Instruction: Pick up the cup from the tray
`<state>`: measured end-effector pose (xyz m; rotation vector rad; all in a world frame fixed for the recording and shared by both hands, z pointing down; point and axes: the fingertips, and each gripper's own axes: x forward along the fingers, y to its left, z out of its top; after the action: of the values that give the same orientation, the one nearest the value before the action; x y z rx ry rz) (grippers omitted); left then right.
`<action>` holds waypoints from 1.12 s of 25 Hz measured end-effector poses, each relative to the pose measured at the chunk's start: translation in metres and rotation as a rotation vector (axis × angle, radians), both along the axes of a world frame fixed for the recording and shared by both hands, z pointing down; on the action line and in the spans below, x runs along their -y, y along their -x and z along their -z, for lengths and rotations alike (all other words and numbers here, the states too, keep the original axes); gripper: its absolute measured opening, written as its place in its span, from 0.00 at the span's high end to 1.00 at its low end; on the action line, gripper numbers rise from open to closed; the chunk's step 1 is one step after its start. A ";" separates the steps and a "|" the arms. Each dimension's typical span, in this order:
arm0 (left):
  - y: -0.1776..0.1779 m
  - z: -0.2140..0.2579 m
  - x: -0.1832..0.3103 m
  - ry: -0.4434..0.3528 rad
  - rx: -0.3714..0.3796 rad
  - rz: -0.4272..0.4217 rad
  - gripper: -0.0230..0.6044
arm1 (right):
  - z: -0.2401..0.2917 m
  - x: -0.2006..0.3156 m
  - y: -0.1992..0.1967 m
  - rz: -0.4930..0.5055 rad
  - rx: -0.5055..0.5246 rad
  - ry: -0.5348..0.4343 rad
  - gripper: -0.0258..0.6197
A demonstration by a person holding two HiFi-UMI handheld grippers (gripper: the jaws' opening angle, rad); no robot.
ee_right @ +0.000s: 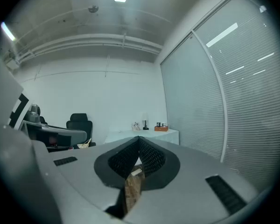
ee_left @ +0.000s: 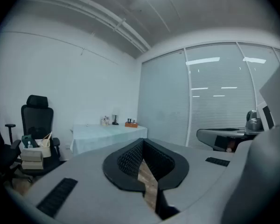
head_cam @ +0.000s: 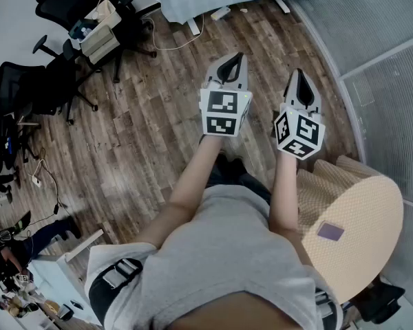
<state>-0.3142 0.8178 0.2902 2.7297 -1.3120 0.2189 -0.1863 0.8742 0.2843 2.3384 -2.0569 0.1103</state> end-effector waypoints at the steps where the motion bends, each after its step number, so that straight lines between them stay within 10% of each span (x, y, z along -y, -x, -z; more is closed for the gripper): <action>1: 0.000 0.000 0.000 0.000 0.000 0.000 0.95 | 0.000 0.000 0.000 0.000 0.001 0.001 0.95; 28: -0.023 -0.015 0.020 0.036 -0.002 0.060 0.95 | -0.022 0.024 -0.032 0.047 0.059 0.015 0.95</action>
<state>-0.2916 0.7974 0.3057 2.6565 -1.3729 0.2319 -0.1548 0.8506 0.3066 2.3036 -2.1276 0.1950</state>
